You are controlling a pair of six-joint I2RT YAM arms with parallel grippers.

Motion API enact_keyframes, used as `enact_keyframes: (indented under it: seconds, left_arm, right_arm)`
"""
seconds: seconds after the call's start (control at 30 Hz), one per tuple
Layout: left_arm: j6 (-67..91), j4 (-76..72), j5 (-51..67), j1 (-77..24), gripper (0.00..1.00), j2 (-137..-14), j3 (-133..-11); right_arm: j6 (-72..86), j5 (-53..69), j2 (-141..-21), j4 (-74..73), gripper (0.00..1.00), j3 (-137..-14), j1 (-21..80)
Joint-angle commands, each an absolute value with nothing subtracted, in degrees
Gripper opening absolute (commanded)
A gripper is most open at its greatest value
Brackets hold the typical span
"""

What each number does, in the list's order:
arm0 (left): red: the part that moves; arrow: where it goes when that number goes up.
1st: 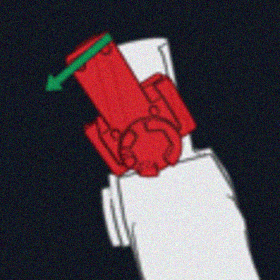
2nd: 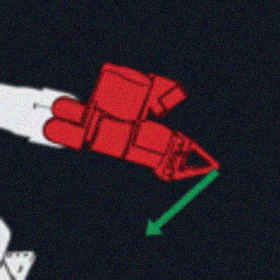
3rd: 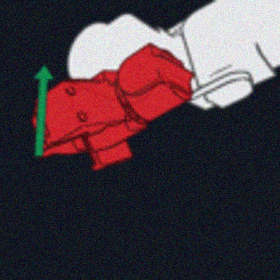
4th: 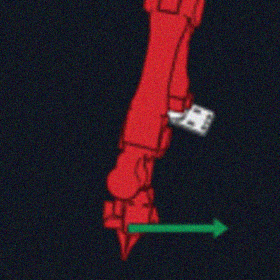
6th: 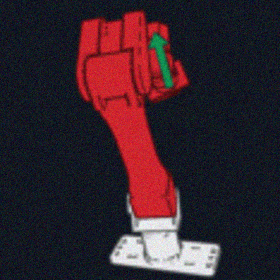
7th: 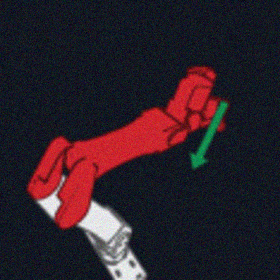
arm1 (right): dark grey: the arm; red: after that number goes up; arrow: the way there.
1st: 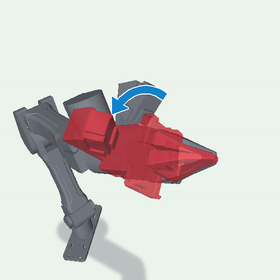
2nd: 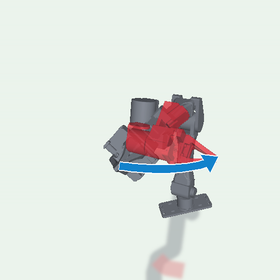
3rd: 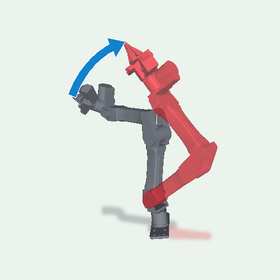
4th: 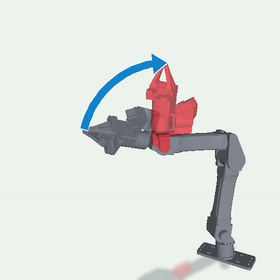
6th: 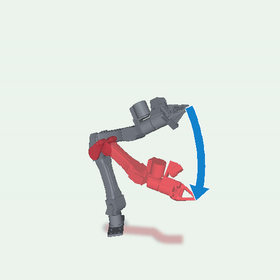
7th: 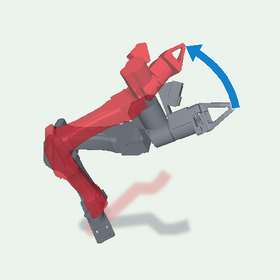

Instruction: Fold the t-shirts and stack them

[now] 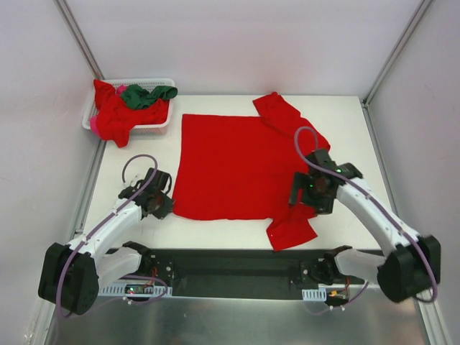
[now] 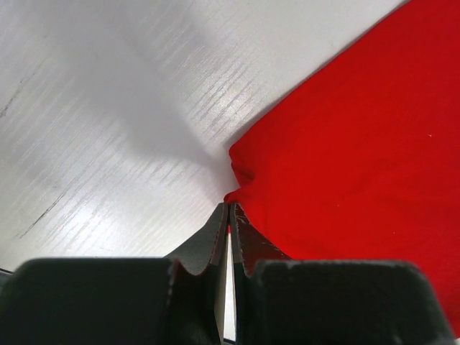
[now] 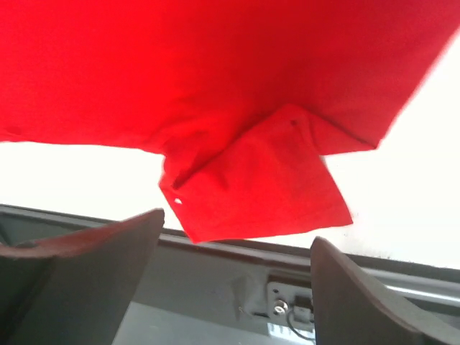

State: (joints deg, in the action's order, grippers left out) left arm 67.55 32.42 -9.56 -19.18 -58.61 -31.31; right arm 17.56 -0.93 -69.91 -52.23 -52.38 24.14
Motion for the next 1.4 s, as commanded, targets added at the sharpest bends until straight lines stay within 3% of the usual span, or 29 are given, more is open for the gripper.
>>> enact_keyframes:
  seconds: [0.0, 0.17, 0.4, 0.73, 1.0, 1.37]
  left_arm:
    - [67.5, 33.7, -10.8, -19.6, 0.0, -59.0, -32.1]
    - [66.7, 33.1, -10.5, -19.6, 0.0, -60.1, -33.2]
    - [69.0, 32.9, -11.0, -19.6, 0.0, -58.6, -31.8]
    - [70.4, 32.6, -11.4, -19.6, 0.0, -57.4, -30.8]
    - [70.7, 32.6, -11.6, -19.6, 0.0, -57.5, -31.1]
    - [70.8, 32.6, -11.3, -19.6, 0.0, -57.3, -31.1]
  right_arm:
    - [19.5, 3.9, -60.4, -61.6, 0.86, -47.1, 18.6]
    - [25.0, 3.8, -58.4, -58.5, 0.76, -36.0, 12.7]
    - [37.1, -4.9, -58.2, -54.9, 0.74, -35.2, 9.2]
    - [35.2, -3.4, -64.7, -49.3, 0.53, -31.8, 8.6]
    - [33.0, -9.2, -64.3, -50.8, 0.48, -31.6, 9.4]
    - [32.0, -6.8, -69.3, -45.7, 0.28, -33.8, 14.1]
